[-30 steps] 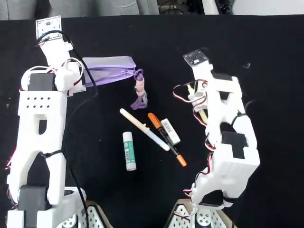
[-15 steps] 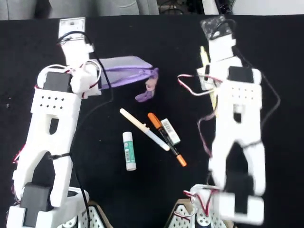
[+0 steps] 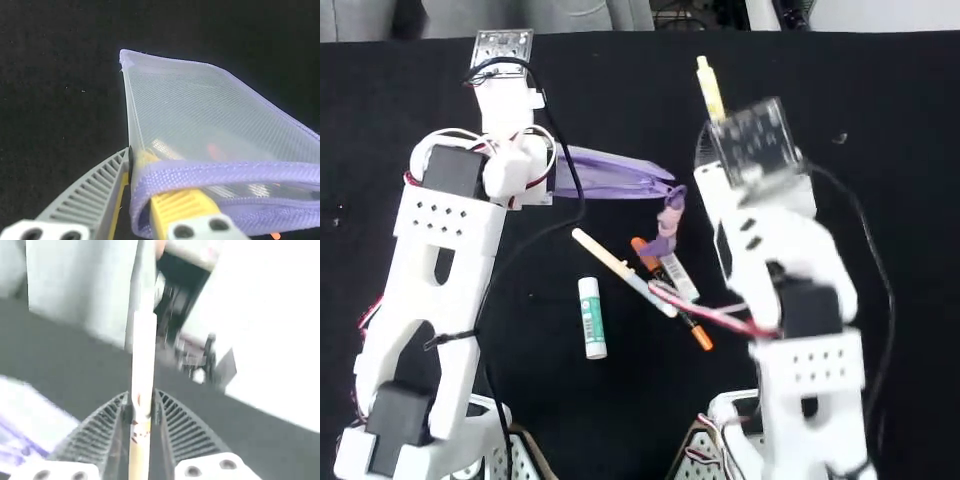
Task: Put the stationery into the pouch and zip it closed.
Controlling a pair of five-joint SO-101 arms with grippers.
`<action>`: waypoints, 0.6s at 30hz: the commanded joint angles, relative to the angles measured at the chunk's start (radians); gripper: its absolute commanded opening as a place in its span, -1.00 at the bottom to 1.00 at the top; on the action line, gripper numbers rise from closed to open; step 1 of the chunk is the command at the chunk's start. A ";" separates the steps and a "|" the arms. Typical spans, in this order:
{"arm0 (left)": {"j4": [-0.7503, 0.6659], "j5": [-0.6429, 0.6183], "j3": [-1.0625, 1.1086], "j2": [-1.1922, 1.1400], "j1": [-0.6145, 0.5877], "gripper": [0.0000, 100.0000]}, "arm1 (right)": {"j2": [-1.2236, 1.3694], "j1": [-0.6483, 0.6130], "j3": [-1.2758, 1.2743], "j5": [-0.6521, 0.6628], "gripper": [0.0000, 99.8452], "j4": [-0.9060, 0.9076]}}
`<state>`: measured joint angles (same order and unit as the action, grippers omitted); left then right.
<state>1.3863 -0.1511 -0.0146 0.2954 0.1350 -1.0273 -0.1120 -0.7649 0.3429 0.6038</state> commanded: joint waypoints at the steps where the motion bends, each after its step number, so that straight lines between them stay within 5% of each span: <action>1: 0.002 -0.005 -0.061 0.006 0.013 -0.94 | -0.134 -0.032 -0.076 -0.009 -0.98 -0.124; 18: -0.133 -0.005 0.071 0.008 0.044 -0.94 | -0.325 -0.172 -0.429 -0.485 -0.98 -0.695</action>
<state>1.2774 -0.1511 0.0667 0.2969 0.1642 -1.3172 -0.2624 -1.1638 -0.0606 -0.0084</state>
